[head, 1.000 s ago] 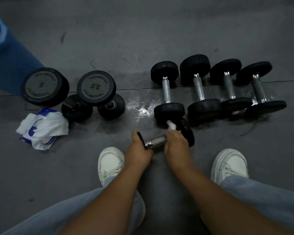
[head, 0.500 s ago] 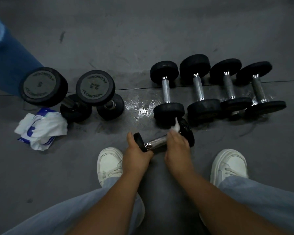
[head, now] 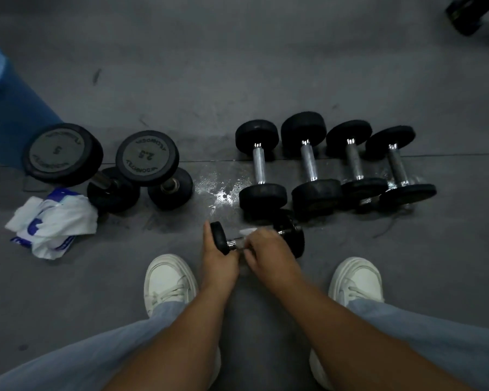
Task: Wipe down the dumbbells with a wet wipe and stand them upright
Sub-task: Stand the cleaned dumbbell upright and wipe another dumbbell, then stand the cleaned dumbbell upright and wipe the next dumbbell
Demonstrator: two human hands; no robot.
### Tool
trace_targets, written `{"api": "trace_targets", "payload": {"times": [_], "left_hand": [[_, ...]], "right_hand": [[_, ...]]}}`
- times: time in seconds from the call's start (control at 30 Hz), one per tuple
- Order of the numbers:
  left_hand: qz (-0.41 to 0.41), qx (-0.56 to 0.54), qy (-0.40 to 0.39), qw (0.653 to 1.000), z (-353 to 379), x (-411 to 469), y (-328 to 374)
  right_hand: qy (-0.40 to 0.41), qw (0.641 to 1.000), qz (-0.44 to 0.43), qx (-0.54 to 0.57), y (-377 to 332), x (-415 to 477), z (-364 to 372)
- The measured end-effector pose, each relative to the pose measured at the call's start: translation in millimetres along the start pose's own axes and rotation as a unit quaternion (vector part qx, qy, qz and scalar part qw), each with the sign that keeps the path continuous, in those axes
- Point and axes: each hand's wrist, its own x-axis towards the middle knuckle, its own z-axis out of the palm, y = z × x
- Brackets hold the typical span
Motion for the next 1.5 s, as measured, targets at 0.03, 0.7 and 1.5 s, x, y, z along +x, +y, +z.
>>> {"api": "trace_targets", "payload": {"times": [0.03, 0.7, 1.5], "left_hand": [[0.043, 0.025, 0.002, 0.999, 0.9, -1.5, 7.3], [0.261, 0.619, -0.047, 0.739, -18.3, -78.4, 30.0], [0.236, 0.619, -0.057, 0.747, -69.0, 4.2, 162.3]], "right_hand": [[0.039, 0.999, 0.016, -0.008, 1.1, 0.4, -10.5], [0.048, 0.988, 0.121, -0.079, 20.8, -81.9, -83.0], [0.078, 0.992, 0.010, -0.098, -16.6, 33.5, -112.0]]}}
